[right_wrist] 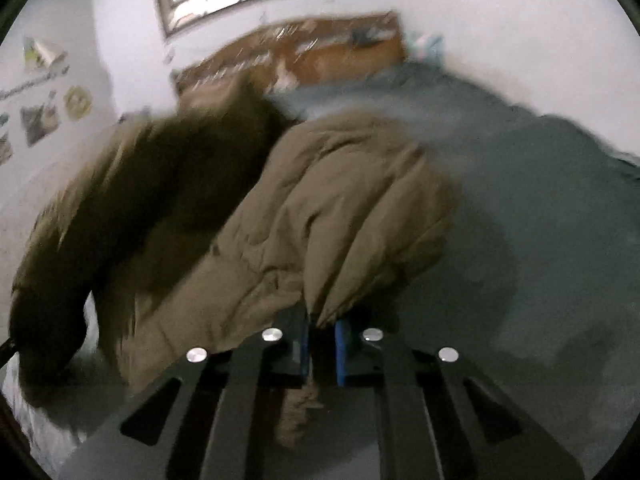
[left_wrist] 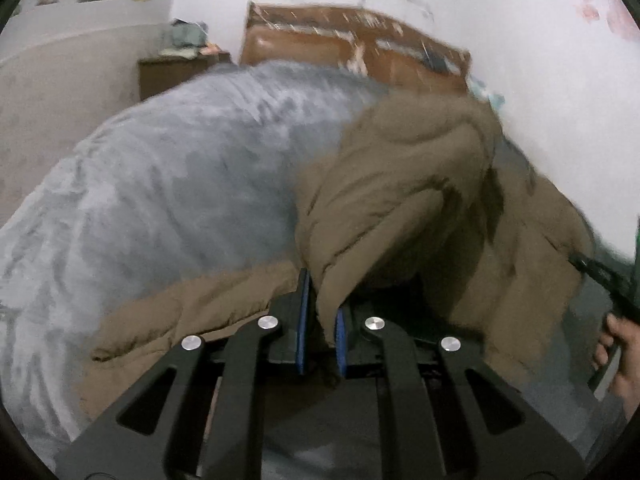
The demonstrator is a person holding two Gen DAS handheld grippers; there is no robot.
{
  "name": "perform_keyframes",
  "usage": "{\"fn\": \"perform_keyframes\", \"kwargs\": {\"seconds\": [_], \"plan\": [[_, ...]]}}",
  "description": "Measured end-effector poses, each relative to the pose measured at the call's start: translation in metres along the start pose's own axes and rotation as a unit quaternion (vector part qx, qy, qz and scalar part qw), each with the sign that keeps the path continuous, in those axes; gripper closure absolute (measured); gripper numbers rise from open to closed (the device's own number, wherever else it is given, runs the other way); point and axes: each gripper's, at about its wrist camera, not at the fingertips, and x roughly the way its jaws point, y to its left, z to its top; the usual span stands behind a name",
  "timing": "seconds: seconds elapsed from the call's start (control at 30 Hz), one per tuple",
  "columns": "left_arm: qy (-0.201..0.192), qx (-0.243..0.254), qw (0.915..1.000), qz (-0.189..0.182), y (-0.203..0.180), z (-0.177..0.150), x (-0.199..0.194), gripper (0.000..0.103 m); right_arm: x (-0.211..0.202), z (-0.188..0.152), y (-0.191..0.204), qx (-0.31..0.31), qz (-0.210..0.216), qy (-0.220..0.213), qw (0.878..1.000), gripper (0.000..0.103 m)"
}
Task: Fold large clothes
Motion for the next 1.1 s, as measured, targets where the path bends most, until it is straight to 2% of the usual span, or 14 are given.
{"fn": "perform_keyframes", "kwargs": {"seconds": [0.17, 0.37, 0.47, 0.53, 0.6, 0.7, 0.73, 0.8, 0.87, 0.9, 0.93, 1.0, 1.07, 1.1], "plan": [[-0.061, -0.056, 0.9965, 0.012, 0.041, 0.024, -0.061, 0.095, -0.072, 0.038, -0.064, 0.080, -0.094, -0.071, 0.990, 0.095], [-0.132, -0.095, 0.9859, 0.039, 0.077, 0.037, -0.134, 0.096, -0.142, 0.064, -0.105, 0.091, -0.132, -0.123, 0.979, 0.096], [-0.183, -0.107, 0.9753, 0.062, 0.088, 0.045, -0.171, 0.103, -0.173, 0.063, -0.113, 0.101, -0.134, -0.153, 0.974, 0.096], [-0.236, -0.118, 0.9595, 0.098, 0.096, 0.052, -0.205, 0.103, -0.196, 0.054, -0.116, 0.099, -0.141, -0.180, 0.968, 0.096], [-0.245, -0.129, 0.9555, 0.103, 0.107, 0.060, -0.223, 0.103, -0.210, 0.056, -0.113, 0.094, -0.139, -0.191, 0.967, 0.096], [-0.205, -0.130, 0.9658, 0.092, 0.115, 0.061, -0.211, 0.103, -0.199, 0.056, -0.121, 0.072, -0.172, -0.144, 0.972, 0.087], [-0.179, -0.118, 0.9724, 0.091, 0.114, 0.058, -0.197, 0.103, -0.180, 0.053, -0.128, 0.062, -0.190, -0.100, 0.975, 0.074], [-0.150, -0.107, 0.9782, 0.096, 0.110, 0.049, -0.177, 0.103, -0.131, 0.038, -0.149, 0.057, -0.210, 0.018, 0.976, 0.071], [-0.121, -0.099, 0.9827, 0.100, 0.101, 0.041, -0.152, 0.071, -0.113, 0.021, -0.170, 0.089, -0.210, 0.067, 0.971, 0.071], [-0.115, -0.098, 0.9838, 0.096, 0.100, 0.040, -0.143, 0.039, -0.114, 0.021, -0.172, 0.093, -0.211, 0.064, 0.971, 0.071], [-0.111, -0.091, 0.9855, 0.090, 0.094, 0.036, -0.133, 0.027, -0.119, 0.024, -0.170, 0.090, -0.213, 0.055, 0.971, 0.071], [-0.102, -0.066, 0.9898, 0.075, 0.073, 0.028, -0.119, 0.023, -0.133, 0.034, -0.159, 0.075, -0.206, 0.017, 0.975, 0.064], [-0.088, -0.041, 0.9930, 0.066, 0.055, 0.020, -0.105, 0.016, -0.141, 0.040, -0.148, 0.065, -0.185, -0.003, 0.981, 0.049], [-0.080, -0.020, 0.9950, 0.057, 0.040, 0.018, -0.094, 0.016, -0.142, 0.043, -0.145, 0.072, -0.163, -0.004, 0.984, 0.033]]}}
